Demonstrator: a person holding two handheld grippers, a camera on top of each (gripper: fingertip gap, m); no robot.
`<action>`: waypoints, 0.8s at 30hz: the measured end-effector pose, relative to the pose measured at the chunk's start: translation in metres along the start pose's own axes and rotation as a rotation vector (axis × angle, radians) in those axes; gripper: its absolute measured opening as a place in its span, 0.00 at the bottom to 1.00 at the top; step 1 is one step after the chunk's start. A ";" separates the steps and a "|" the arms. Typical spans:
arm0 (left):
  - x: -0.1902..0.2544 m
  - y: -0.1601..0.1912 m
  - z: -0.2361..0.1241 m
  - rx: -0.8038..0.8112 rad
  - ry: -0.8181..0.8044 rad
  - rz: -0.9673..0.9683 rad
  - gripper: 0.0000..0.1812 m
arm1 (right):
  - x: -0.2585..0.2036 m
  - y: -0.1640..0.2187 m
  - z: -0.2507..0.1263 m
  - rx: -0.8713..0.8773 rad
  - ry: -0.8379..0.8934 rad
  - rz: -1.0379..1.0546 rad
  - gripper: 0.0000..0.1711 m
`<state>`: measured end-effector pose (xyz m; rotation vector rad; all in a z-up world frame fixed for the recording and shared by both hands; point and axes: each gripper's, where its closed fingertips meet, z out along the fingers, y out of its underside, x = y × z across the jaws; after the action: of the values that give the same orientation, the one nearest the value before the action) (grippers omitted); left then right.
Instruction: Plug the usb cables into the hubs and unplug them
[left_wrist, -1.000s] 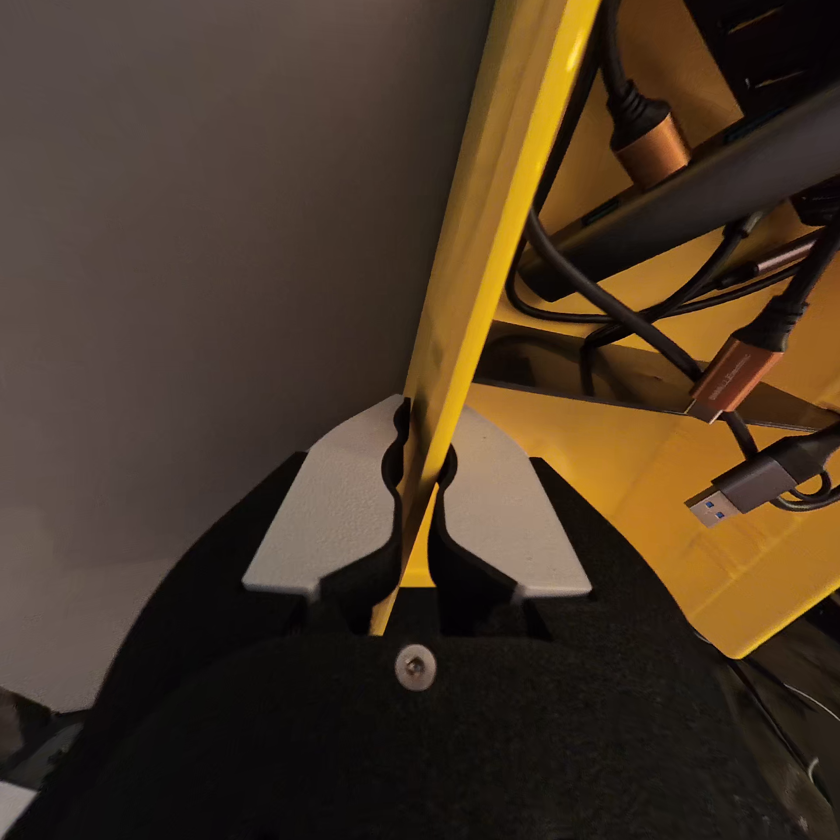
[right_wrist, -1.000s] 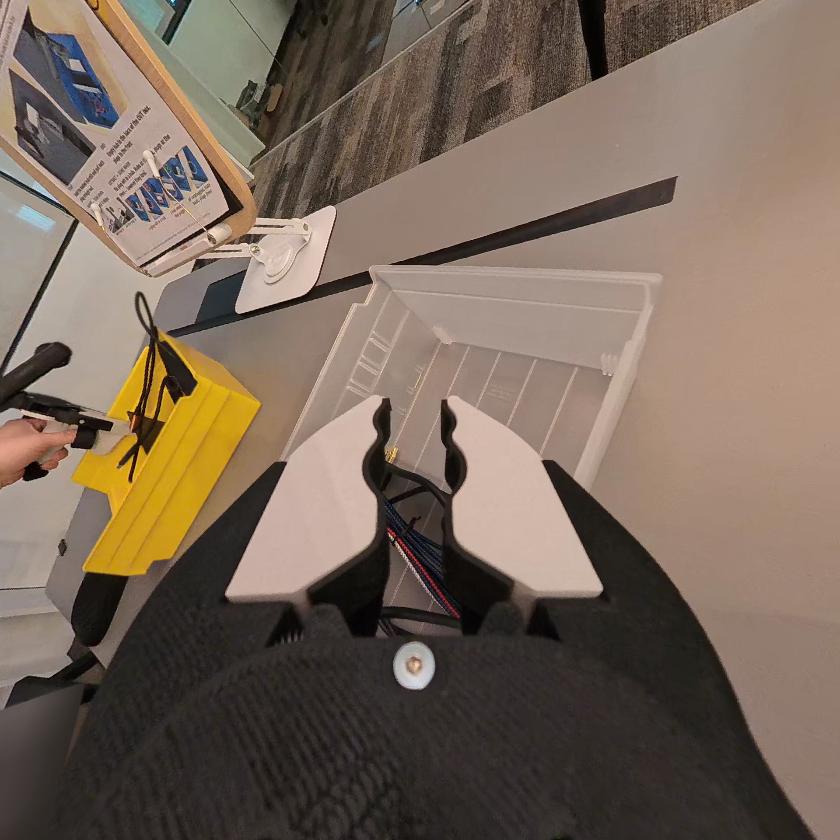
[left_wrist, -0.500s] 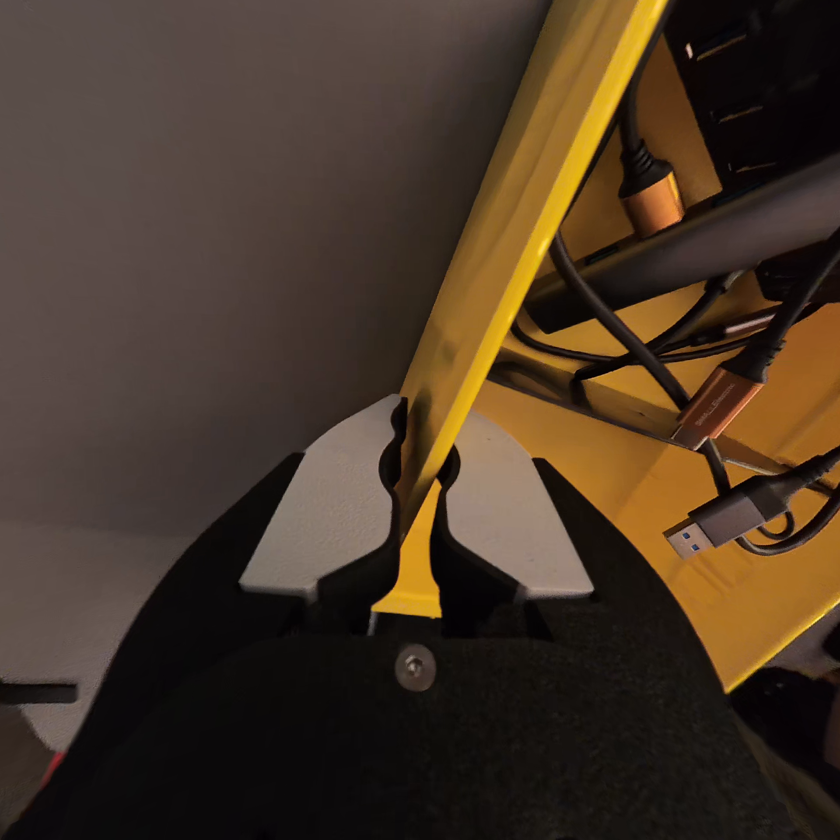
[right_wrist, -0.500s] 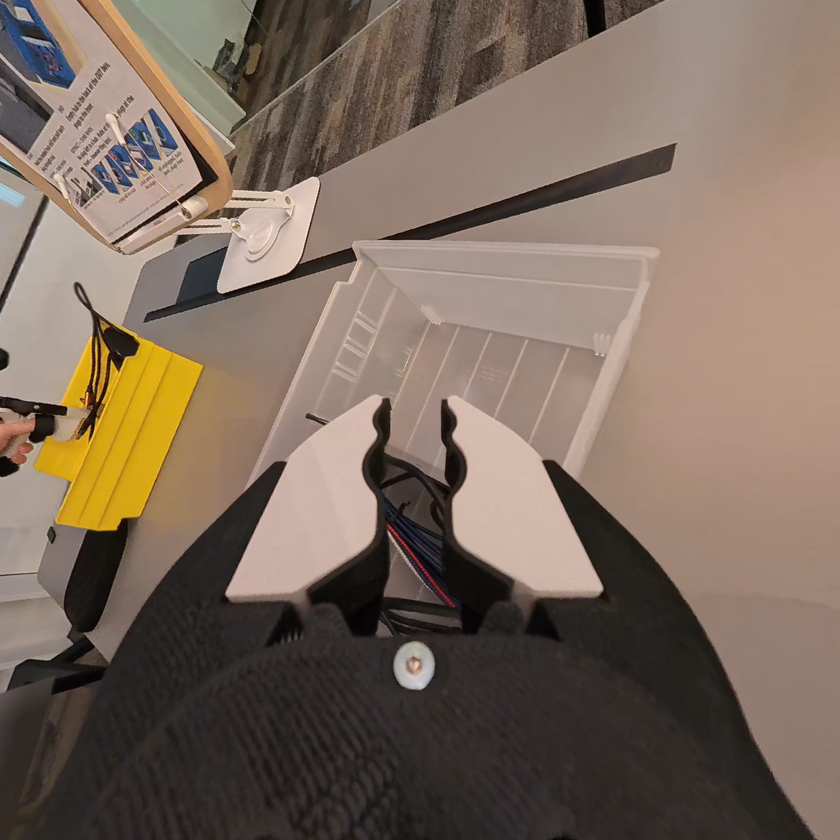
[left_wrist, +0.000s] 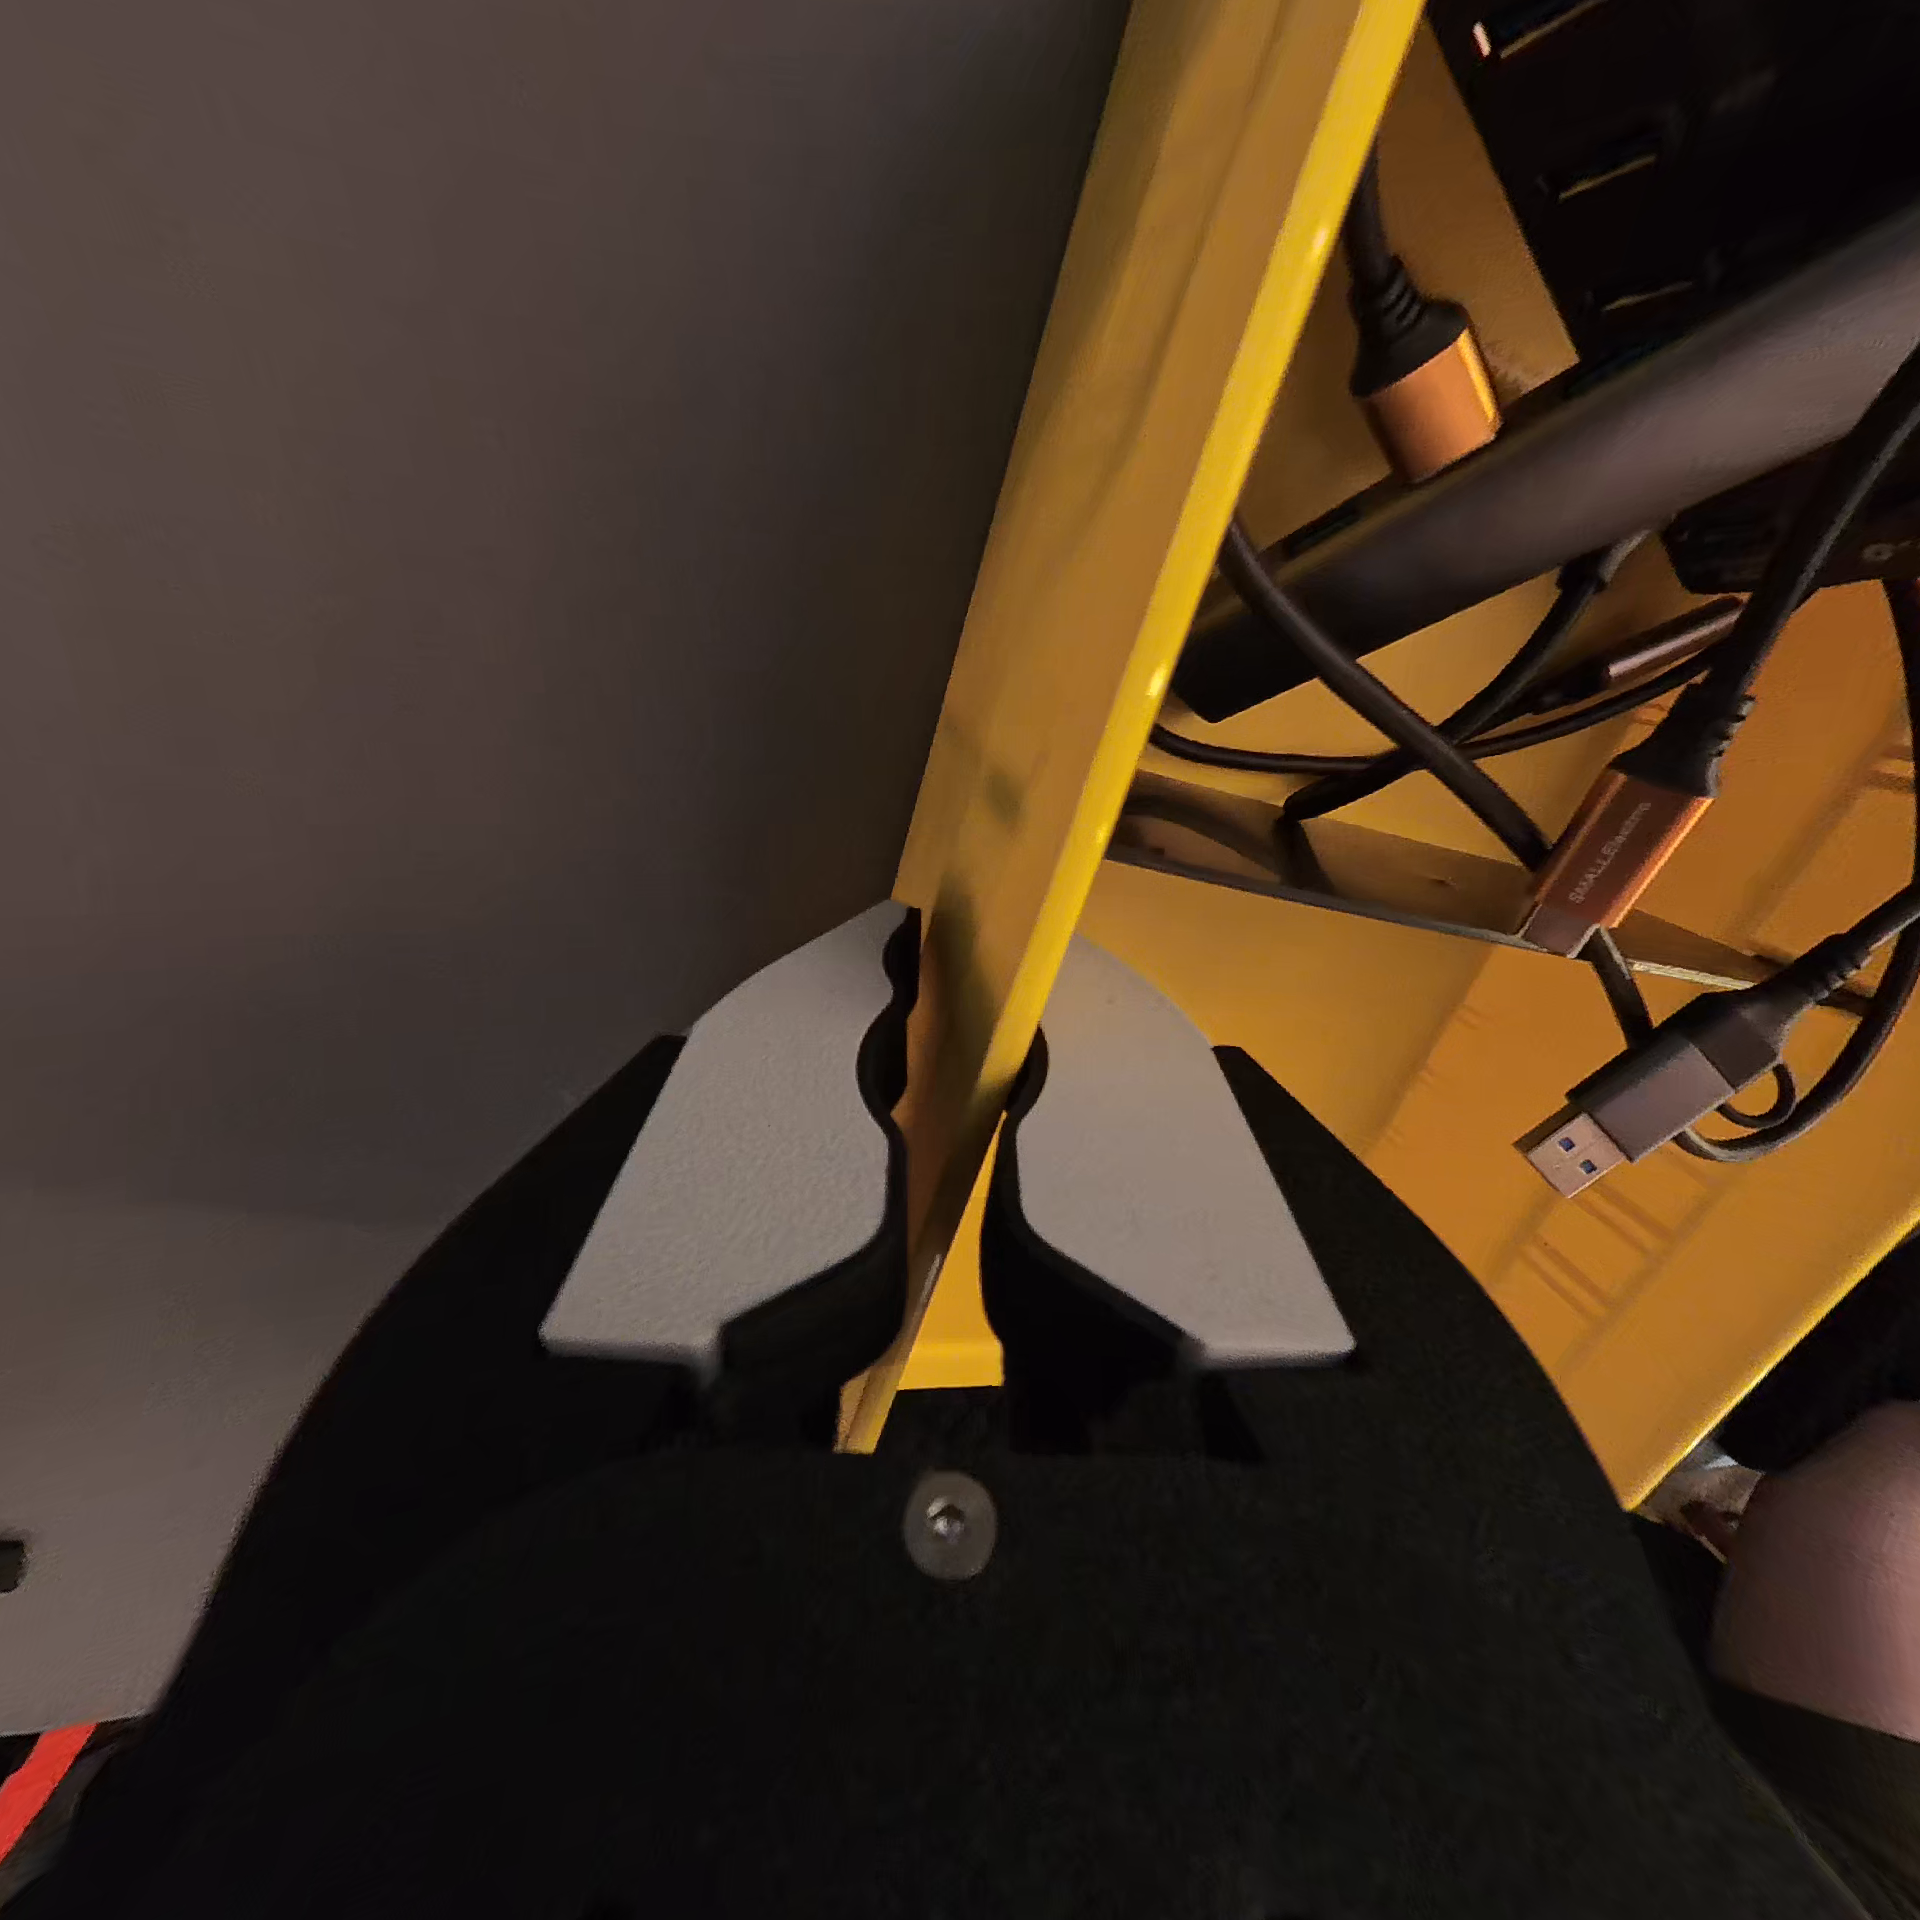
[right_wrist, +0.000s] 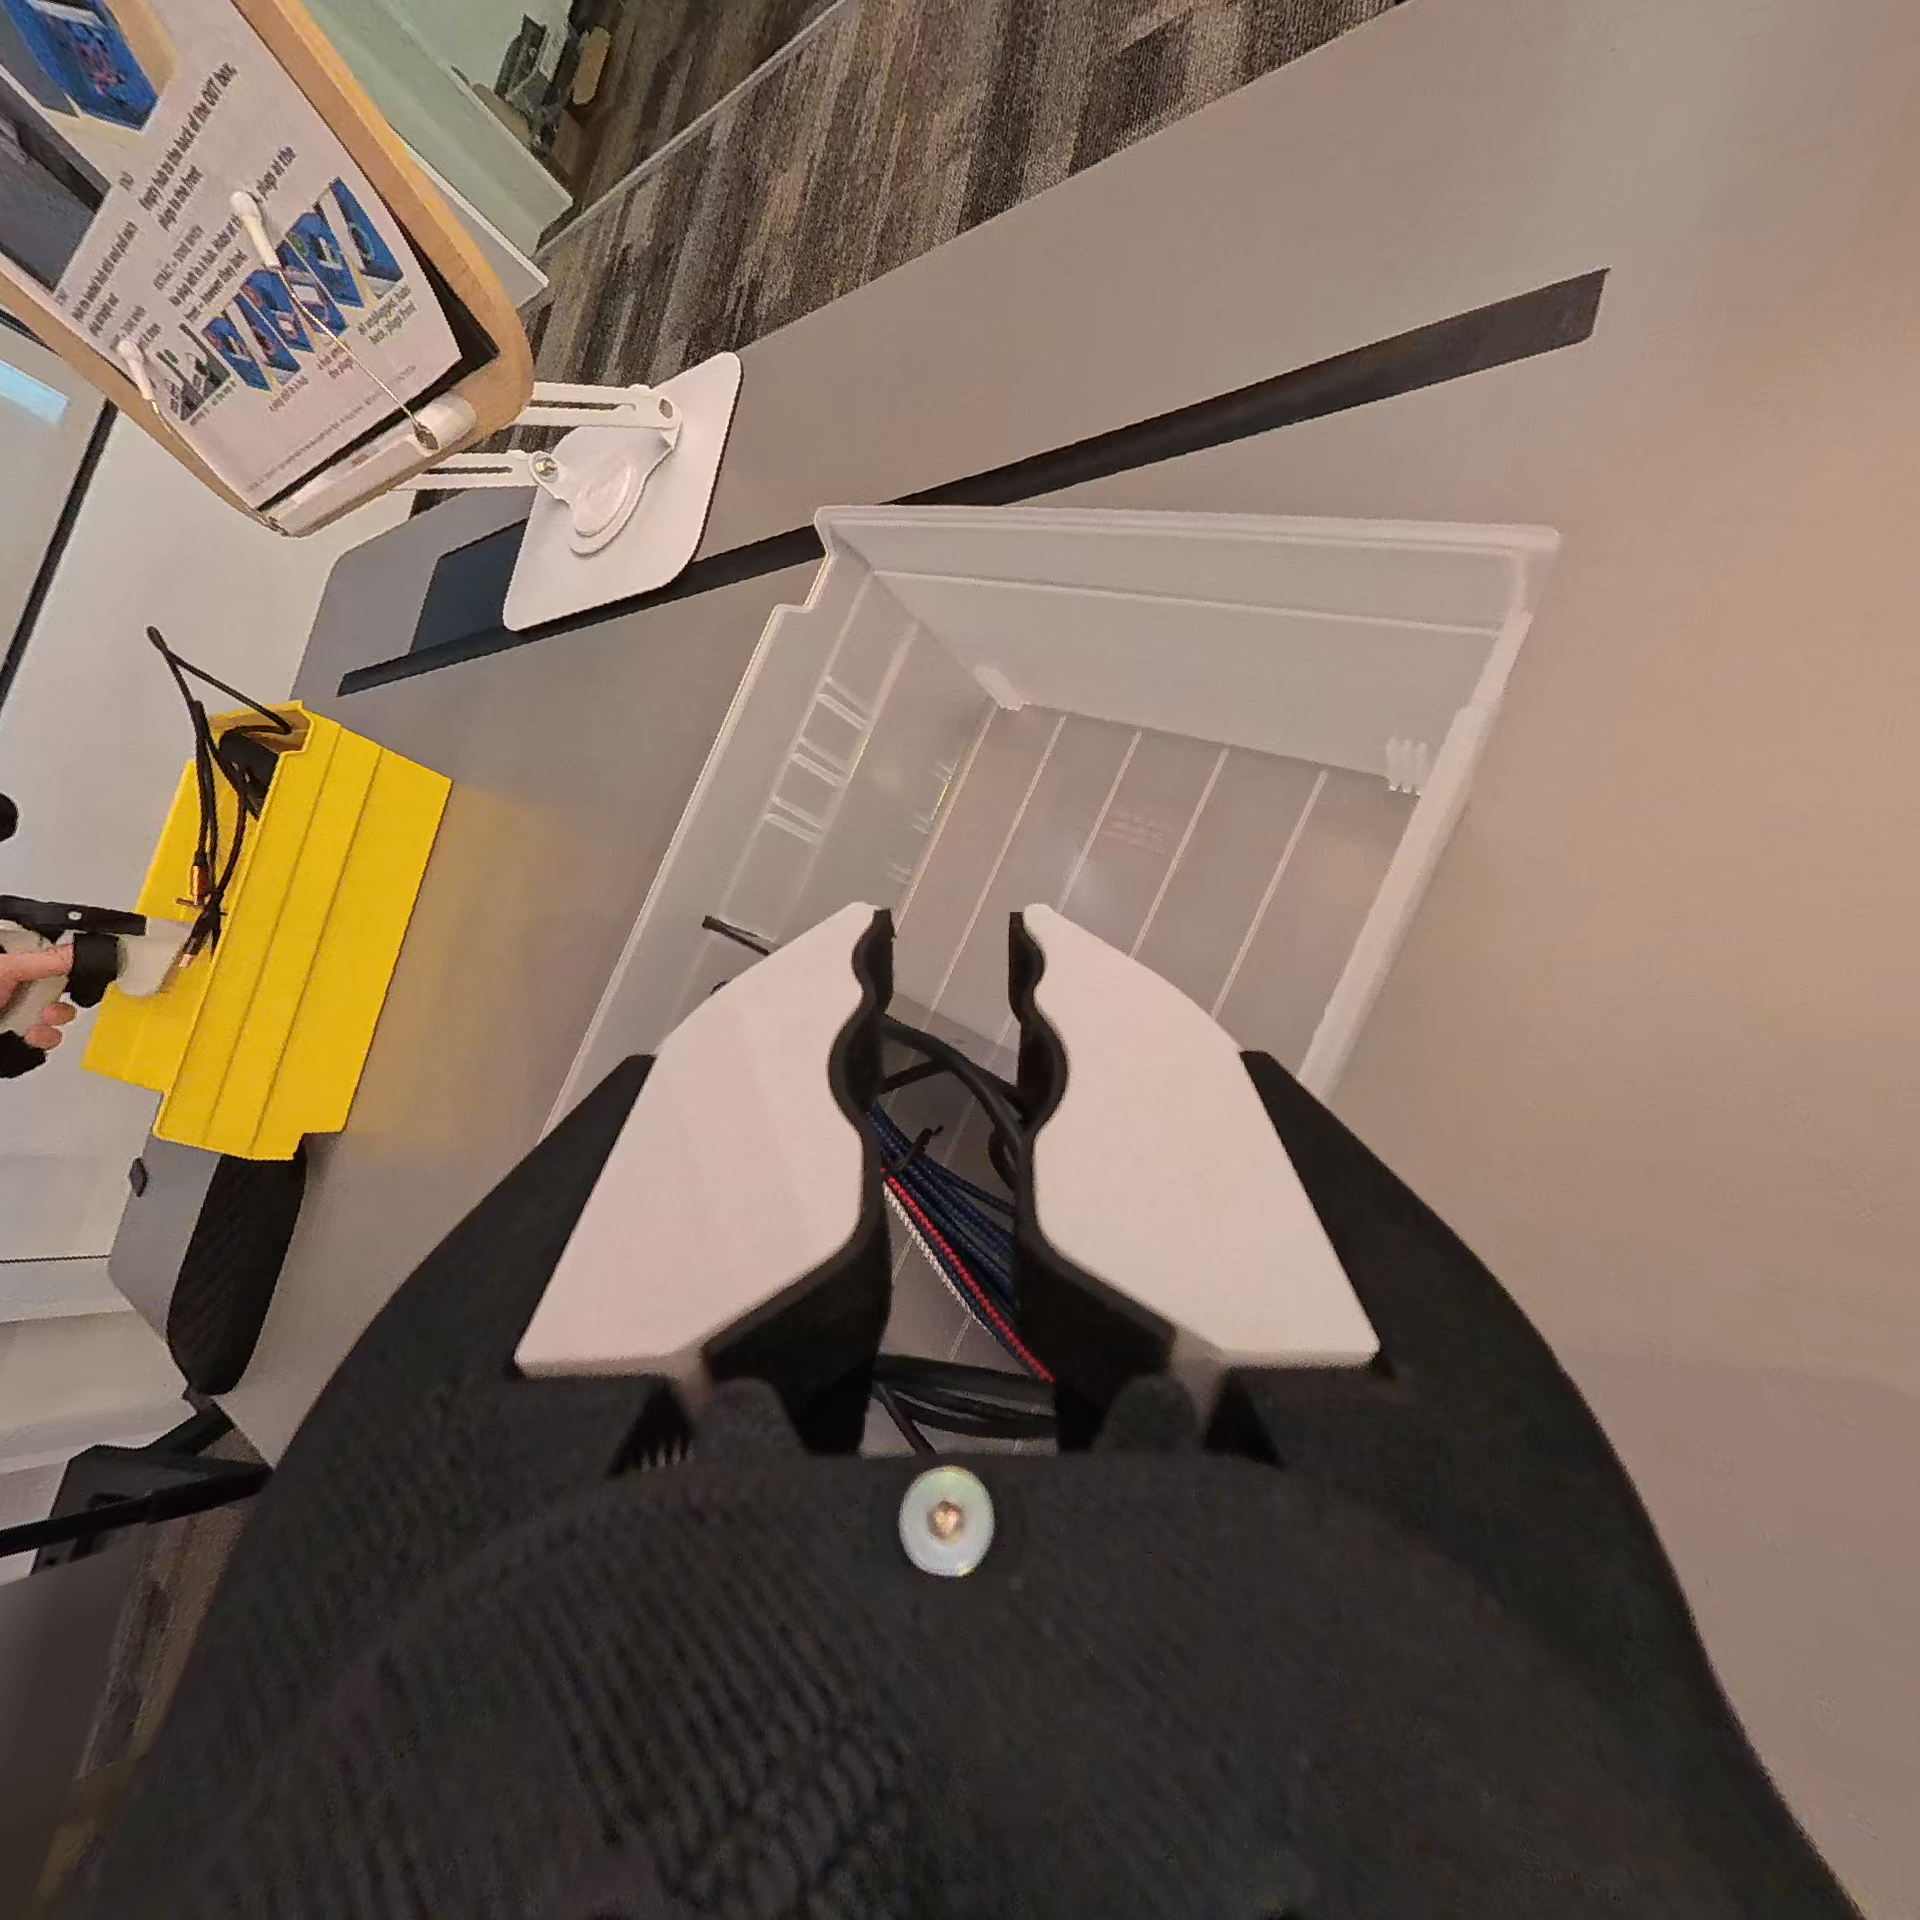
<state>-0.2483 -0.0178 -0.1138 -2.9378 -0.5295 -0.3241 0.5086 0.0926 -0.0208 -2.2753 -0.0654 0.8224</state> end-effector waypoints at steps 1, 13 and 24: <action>0.000 -0.001 0.000 0.006 0.006 -0.007 0.05 | 0.000 0.000 -0.001 0.001 0.000 -0.001 0.12; 0.002 -0.003 0.000 0.006 0.102 -0.025 0.15 | 0.011 -0.006 -0.044 0.094 0.223 -0.072 0.23; -0.016 -0.013 -0.048 0.141 0.194 -0.023 0.27 | 0.050 0.066 -0.022 -0.290 0.368 -0.021 0.21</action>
<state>-0.2764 -0.0192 -0.0695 -2.7292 -0.5351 -0.5438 0.5492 0.0426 -0.0779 -2.6594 -0.0413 0.3914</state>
